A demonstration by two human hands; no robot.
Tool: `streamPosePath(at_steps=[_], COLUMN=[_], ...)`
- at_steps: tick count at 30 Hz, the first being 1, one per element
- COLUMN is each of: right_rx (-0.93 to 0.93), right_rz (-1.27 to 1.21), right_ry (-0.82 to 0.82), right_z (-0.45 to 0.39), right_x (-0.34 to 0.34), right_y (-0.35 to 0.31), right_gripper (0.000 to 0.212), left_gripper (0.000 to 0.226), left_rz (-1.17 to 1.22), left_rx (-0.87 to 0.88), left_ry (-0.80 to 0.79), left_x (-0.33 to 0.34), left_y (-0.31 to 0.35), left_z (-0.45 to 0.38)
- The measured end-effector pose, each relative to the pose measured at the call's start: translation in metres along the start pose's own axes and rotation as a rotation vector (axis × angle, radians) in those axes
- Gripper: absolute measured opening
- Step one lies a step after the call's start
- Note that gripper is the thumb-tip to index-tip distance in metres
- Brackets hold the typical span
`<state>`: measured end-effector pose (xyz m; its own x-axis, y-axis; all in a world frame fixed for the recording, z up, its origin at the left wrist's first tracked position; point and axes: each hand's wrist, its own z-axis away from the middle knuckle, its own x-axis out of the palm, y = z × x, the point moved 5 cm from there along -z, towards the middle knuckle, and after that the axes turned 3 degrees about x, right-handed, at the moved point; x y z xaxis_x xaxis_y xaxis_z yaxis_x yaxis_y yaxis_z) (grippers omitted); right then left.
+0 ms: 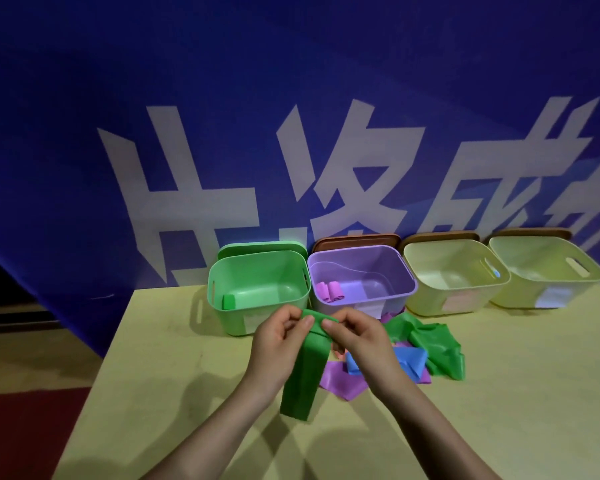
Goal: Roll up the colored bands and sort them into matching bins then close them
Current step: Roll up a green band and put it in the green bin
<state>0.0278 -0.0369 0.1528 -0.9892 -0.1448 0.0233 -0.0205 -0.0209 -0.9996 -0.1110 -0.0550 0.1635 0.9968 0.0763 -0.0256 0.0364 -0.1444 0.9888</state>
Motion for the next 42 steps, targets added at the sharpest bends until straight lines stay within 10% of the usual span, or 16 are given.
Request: streamPosePath(at_steps=[14, 34, 42], right_rx=[-0.042, -0.660, -0.236], right_rz=[-0.008, 0.686, 0.383], right_ry=[-0.080, -0.343, -0.256], right_z=[-0.007, -0.034, -0.028], right_x=[-0.004, -0.046, -0.038], right_y=[-0.013, -0.027, -0.022], right_gripper=[0.020, 0.031, 0.034], left_gripper=[0.023, 0.027, 0.018], left_rz=[0.305, 0.484, 0.189], left_rx=[-0.308, -0.437, -0.291], left_ry=[0.160, 0.190, 0.245], left_x=[0.008, 0.048, 0.033], left_y=[-0.011, -0.016, -0.004], left_z=[0.021, 0.002, -0.001])
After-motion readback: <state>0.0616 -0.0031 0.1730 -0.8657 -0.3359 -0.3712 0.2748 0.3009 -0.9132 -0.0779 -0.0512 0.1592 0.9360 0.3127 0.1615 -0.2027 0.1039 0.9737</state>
